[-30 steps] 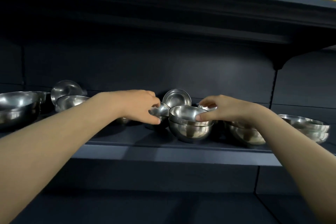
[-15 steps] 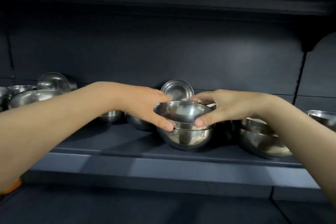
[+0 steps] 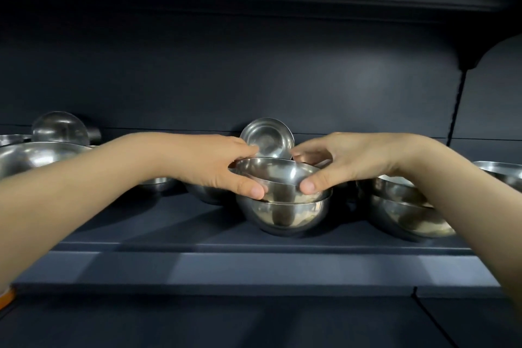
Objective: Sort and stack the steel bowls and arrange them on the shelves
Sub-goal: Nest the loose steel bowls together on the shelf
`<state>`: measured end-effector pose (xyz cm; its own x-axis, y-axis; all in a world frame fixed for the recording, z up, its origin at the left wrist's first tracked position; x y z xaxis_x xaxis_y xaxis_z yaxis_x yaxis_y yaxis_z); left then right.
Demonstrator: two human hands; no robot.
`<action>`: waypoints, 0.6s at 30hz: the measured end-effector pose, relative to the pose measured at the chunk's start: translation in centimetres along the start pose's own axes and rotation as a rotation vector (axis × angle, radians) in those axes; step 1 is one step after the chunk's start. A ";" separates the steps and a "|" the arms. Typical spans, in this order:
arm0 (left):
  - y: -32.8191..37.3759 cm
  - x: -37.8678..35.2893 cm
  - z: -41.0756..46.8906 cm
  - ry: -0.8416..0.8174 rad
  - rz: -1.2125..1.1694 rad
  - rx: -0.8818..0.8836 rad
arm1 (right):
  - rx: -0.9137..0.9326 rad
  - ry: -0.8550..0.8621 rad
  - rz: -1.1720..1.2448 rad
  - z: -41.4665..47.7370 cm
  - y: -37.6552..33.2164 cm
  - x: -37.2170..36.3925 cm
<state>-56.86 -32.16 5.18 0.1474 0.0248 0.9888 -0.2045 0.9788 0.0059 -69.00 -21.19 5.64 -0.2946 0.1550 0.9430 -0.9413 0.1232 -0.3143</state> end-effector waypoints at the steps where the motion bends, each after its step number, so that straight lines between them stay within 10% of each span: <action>1: -0.1 -0.2 -0.1 0.004 -0.008 0.004 | 0.002 0.004 0.005 0.0 -0.1 0.0; 18: -0.3 -0.8 -0.1 0.049 0.004 -0.033 | -0.055 -0.005 0.041 0.5 0.6 0.5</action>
<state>-56.83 -32.47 4.33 0.1938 0.0380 0.9803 -0.1729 0.9849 -0.0040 -69.79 -21.49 6.01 -0.3333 0.1563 0.9298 -0.9180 0.1708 -0.3578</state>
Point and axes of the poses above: each hand's wrist, its own z-axis towards the middle knuckle, its own x-axis out of the back of the hand, y = z × x, the point moved 6 cm from there along z, towards the middle knuckle, and after that the axes turned 6 degrees about y, right-handed, at the moved point
